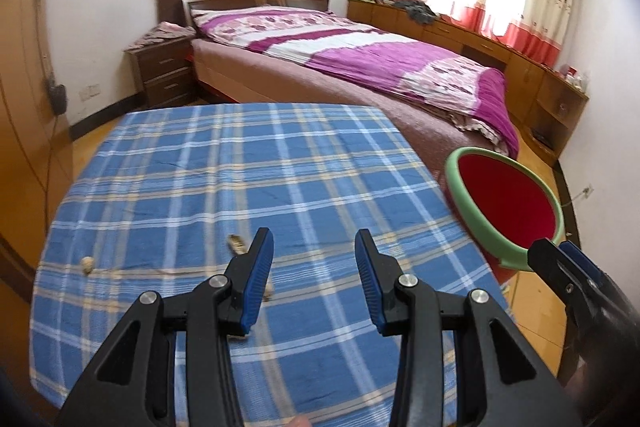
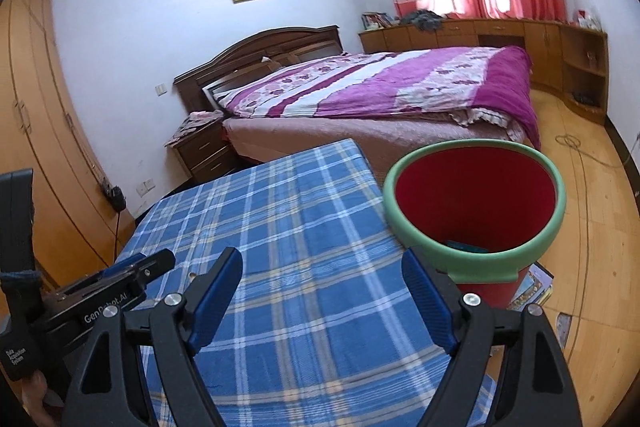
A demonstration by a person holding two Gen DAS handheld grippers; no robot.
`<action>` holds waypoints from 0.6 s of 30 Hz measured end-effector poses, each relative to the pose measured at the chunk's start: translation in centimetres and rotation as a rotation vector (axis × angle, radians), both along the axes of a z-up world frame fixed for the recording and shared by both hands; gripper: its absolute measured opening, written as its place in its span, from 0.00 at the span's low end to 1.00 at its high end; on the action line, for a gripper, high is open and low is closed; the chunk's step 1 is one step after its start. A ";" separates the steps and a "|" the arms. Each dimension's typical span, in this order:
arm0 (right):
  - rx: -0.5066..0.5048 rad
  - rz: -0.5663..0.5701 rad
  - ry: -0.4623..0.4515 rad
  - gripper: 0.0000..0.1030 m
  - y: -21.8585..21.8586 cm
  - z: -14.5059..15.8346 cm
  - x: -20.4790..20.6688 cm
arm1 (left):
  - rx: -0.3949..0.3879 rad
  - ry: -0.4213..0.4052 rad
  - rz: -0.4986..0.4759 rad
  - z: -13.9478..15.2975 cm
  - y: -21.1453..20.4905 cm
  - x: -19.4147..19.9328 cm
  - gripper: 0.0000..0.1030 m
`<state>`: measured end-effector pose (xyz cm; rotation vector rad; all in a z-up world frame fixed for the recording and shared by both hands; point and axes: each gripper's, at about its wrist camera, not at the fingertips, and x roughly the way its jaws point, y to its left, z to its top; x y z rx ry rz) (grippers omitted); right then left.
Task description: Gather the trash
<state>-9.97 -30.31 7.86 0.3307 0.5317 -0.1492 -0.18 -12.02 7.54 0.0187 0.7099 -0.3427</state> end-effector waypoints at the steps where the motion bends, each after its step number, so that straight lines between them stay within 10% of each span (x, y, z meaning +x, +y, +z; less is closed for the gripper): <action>1: -0.008 0.005 0.001 0.81 0.4 0.0 0.0 | 0.003 -0.005 0.008 0.0 0.3 -0.1 0.41; 18: -0.050 0.053 0.009 0.81 3.6 -0.3 -0.4 | 0.005 -0.030 0.113 -0.5 4.3 -1.5 0.42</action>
